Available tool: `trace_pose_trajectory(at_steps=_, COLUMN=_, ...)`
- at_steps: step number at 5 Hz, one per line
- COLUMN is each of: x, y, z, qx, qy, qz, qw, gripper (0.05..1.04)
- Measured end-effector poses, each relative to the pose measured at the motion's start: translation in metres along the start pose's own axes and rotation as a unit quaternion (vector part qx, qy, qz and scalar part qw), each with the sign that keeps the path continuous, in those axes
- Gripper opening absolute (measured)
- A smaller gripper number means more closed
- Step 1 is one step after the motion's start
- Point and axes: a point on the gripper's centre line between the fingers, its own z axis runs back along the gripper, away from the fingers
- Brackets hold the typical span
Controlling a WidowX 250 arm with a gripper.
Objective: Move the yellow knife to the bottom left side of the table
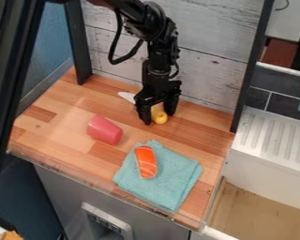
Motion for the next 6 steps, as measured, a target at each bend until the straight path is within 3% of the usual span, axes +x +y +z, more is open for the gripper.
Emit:
trace_pose_trajectory(at_steps=1, x=0.001, y=0.000, z=-0.001, qx=0.000, qy=-0.004, qz=0.004, qw=1.0000, gripper=0.652)
trace_pose_trajectory(at_steps=2, x=0.002, y=-0.001, z=-0.001, qx=-0.003, qy=-0.008, qz=0.007, qw=0.9999, gripper=0.510)
trace_pose_trajectory(at_steps=5, x=-0.002, y=0.008, z=0.005, qx=-0.007, qy=0.004, qz=0.012, qw=0.9999, gripper=0.509)
trace_pose_trajectory(at_steps=6, x=0.005, y=0.014, z=0.028, qx=-0.031, qy=-0.007, qz=0.023, qw=0.9992, gripper=0.509)
